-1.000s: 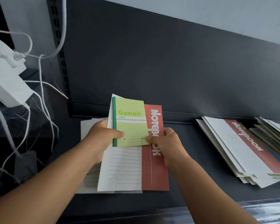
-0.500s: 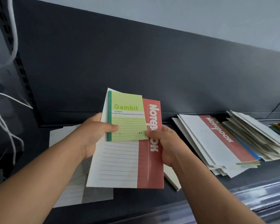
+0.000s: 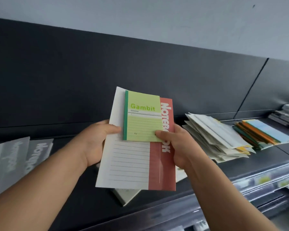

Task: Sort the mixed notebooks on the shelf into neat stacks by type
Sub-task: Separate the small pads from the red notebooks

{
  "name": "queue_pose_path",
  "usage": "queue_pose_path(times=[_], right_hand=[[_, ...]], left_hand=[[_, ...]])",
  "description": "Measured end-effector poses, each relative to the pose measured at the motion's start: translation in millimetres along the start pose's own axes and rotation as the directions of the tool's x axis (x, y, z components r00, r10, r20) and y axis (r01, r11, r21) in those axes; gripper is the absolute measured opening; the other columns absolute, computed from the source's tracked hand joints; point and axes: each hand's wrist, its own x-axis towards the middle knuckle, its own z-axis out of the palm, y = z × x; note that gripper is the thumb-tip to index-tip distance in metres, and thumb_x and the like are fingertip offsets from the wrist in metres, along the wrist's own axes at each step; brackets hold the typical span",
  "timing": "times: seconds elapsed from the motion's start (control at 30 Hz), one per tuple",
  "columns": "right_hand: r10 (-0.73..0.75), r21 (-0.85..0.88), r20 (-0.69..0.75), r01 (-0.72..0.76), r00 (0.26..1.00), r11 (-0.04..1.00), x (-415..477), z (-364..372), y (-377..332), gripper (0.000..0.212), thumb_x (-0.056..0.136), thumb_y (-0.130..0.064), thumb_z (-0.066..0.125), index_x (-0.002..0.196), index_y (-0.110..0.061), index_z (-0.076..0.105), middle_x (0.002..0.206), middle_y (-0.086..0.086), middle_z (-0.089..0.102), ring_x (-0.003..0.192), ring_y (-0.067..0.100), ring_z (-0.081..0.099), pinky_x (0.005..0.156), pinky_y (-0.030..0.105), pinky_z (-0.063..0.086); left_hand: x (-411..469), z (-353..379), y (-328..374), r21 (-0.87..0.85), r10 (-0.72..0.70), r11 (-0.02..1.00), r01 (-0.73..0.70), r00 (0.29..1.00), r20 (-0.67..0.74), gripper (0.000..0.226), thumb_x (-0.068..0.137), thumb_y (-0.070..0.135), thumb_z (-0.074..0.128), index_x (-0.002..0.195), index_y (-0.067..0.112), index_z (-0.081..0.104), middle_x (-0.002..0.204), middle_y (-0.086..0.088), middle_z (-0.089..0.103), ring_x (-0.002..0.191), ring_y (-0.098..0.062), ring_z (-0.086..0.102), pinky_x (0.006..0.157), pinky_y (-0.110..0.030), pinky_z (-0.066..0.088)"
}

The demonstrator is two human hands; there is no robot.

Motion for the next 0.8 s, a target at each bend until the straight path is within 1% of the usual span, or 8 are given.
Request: queue_pose_path(times=[0.07,0.13,0.27,0.43,0.53,0.6,0.7,0.8], right_hand=[[-0.012,-0.003,-0.028,0.012,1.0,1.0,-3.3,-37.6,-8.9,0.032,0.084,0.005,0.067,0.114,-0.006,0.062,0.103,0.013,0.075,0.096,0.036,0.072,0.078,0.047,0.061],[-0.023,-0.004,-0.068,0.023,0.997,1.0,-5.9,-74.5,-14.8,0.03,0.084,0.005,0.066,0.112,-0.005,0.063,0.102,0.014,0.075,0.093,0.035,0.072,0.076,0.047,0.061],[-0.033,-0.006,-0.159,0.033,0.987,0.999,-13.3,-138.4,-25.5,0.028,0.084,0.005,0.067,0.11,-0.004,0.063,0.099,0.014,0.076,0.084,0.032,0.073,0.067,0.043,0.062],[-0.06,-0.081,-0.248,0.041,0.967,0.996,-24.6,-193.4,-33.4,0.02,0.089,-0.002,0.066,0.109,-0.005,0.063,0.094,0.013,0.076,0.082,0.029,0.074,0.065,0.04,0.061],[-0.075,-0.104,-0.313,0.045,0.947,0.994,-34.7,-214.0,-32.0,0.009,0.093,-0.002,0.06,0.101,-0.005,0.065,0.085,0.012,0.074,0.069,0.022,0.069,0.051,0.028,0.055],[-0.084,-0.106,-0.361,0.049,0.929,0.993,-40.5,-223.9,-34.4,0.009,0.094,-0.001,0.058,0.095,-0.006,0.065,0.082,0.011,0.072,0.069,0.022,0.066,0.053,0.028,0.056],[-0.111,-0.11,-0.42,0.071,0.901,0.991,-45.4,-240.6,-43.5,0.008,0.094,0.0,0.058,0.097,-0.006,0.064,0.086,0.013,0.072,0.076,0.025,0.067,0.061,0.031,0.059],[-0.126,-0.078,-0.486,0.101,0.865,0.992,-47.0,-264.5,-50.7,0.007,0.094,-0.001,0.058,0.099,-0.005,0.063,0.079,0.01,0.074,0.068,0.019,0.069,0.053,0.026,0.058]], left_hand=[[8.1,36.1,-10.8,0.07,-0.054,0.996,0.048,0.995,0.08,0.029,0.094,0.003,0.046,0.116,0.009,0.064,0.106,-0.018,0.072,0.092,-0.035,0.07,0.078,-0.046,0.054],[16.6,72.0,-21.9,0.108,-0.073,0.992,0.06,0.989,0.127,0.028,0.095,0.002,0.046,0.115,0.01,0.064,0.107,-0.018,0.072,0.094,-0.035,0.07,0.076,-0.045,0.055],[32.7,134.2,-40.9,0.119,-0.045,0.992,0.029,0.99,0.136,0.027,0.092,-0.001,0.05,0.114,0.007,0.064,0.102,-0.018,0.073,0.087,-0.034,0.071,0.074,-0.044,0.055],[45.4,186.8,-48.6,0.174,-0.02,0.985,0.0,0.993,0.116,0.027,0.094,0.0,0.052,0.114,0.013,0.064,0.105,-0.013,0.073,0.1,-0.036,0.067,0.088,-0.053,0.051],[54.4,204.1,-43.3,0.168,-0.006,0.986,-0.008,0.996,0.084,0.028,0.095,0.0,0.051,0.117,0.013,0.063,0.107,-0.013,0.071,0.097,-0.034,0.066,0.077,-0.045,0.053],[59.4,214.1,-37.7,0.164,-0.014,0.986,-0.002,0.995,0.096,0.028,0.095,0.0,0.051,0.119,0.011,0.061,0.107,-0.015,0.07,0.095,-0.035,0.066,0.072,-0.043,0.053],[65.2,230.0,-33.8,0.166,-0.004,0.986,-0.017,0.992,0.123,0.028,0.095,0.001,0.051,0.12,0.011,0.06,0.108,-0.015,0.069,0.096,-0.035,0.066,0.072,-0.043,0.053],[72.6,246.4,-35.3,0.171,0.02,0.984,-0.043,0.991,0.133,0.029,0.096,0.001,0.05,0.121,0.011,0.059,0.111,-0.015,0.068,0.098,-0.036,0.065,0.073,-0.043,0.053]])
